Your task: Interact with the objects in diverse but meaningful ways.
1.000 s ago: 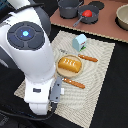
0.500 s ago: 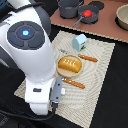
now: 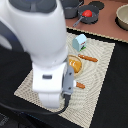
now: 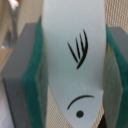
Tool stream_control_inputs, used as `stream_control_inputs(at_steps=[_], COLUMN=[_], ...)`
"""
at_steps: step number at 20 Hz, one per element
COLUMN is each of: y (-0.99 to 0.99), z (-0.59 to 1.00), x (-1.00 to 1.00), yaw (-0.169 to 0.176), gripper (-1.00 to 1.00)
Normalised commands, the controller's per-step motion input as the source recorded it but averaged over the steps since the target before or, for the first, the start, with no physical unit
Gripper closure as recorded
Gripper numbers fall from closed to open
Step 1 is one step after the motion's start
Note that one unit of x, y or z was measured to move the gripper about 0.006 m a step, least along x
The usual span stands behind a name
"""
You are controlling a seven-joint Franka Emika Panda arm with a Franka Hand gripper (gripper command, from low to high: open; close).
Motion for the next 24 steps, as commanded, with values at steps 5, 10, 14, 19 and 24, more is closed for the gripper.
stream_control_inputs(at_steps=[5, 10, 14, 19, 24], y=[0.84, 0.87, 0.93, 0.93, 0.92], z=[0.84, 0.63, 0.57, 0.58, 0.6], x=[0.29, 0.09, -0.02, -0.01, 0.0], yaw=[0.0, 0.007, 0.027, 0.024, 0.005], gripper=[1.0, 1.0, 1.0, 1.0, 1.0])
